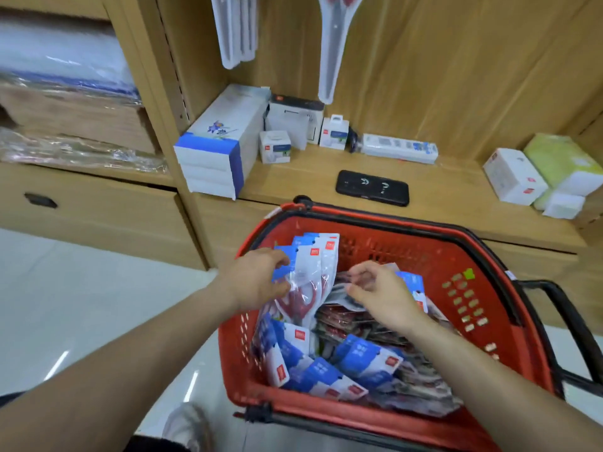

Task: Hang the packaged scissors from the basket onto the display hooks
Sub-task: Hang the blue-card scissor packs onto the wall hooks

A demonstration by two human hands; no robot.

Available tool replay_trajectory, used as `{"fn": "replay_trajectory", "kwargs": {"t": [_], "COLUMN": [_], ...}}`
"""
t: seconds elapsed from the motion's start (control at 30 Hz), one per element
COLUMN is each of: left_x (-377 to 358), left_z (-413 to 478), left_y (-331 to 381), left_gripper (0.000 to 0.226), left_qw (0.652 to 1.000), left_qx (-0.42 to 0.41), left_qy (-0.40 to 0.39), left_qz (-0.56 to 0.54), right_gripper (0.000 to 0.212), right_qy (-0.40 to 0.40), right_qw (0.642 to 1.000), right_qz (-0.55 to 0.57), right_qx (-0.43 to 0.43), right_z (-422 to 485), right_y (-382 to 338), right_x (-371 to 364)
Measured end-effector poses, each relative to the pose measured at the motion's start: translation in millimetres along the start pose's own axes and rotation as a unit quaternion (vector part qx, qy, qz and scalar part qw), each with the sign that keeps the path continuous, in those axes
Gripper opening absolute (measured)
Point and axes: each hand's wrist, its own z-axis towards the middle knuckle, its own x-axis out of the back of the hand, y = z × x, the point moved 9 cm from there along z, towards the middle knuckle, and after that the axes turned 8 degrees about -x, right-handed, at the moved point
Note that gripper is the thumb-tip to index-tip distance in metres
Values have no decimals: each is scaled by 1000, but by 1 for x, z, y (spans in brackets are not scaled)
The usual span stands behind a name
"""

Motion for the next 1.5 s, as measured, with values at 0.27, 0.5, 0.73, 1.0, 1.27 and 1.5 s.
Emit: {"fn": "replay_trajectory", "kwargs": {"t": [0.27, 0.5, 0.73, 1.0, 1.27, 1.5], "left_x": [9, 11, 14, 15, 85, 109], "left_z": [-11, -5, -6, -8, -9, -2], "left_y": [-14, -20, -26, 4, 91, 98], "left_gripper": [34, 29, 28, 92, 36, 45], "left_qw": [996, 993, 987, 933, 779, 743], "left_qx": [-9, 4, 42, 44, -36, -19], "left_qy": [89, 114, 120, 119, 254, 301], "left_qz": [6, -15, -93, -336, -572, -598], "right_gripper": [89, 80, 76, 66, 43, 53], "right_qy": [-25, 64, 56, 34, 80, 211], "right_qw": [999, 991, 996, 974, 912, 883], "right_qz": [0, -106, 66, 212, 374, 377], "right_qx": [-40, -48, -16, 71, 147, 181], "right_z": [46, 46, 32, -11, -50, -62], "right_y": [-7, -17, -14, -73, -141, -161], "right_x": [-47, -80, -59, 21, 85, 96]}}
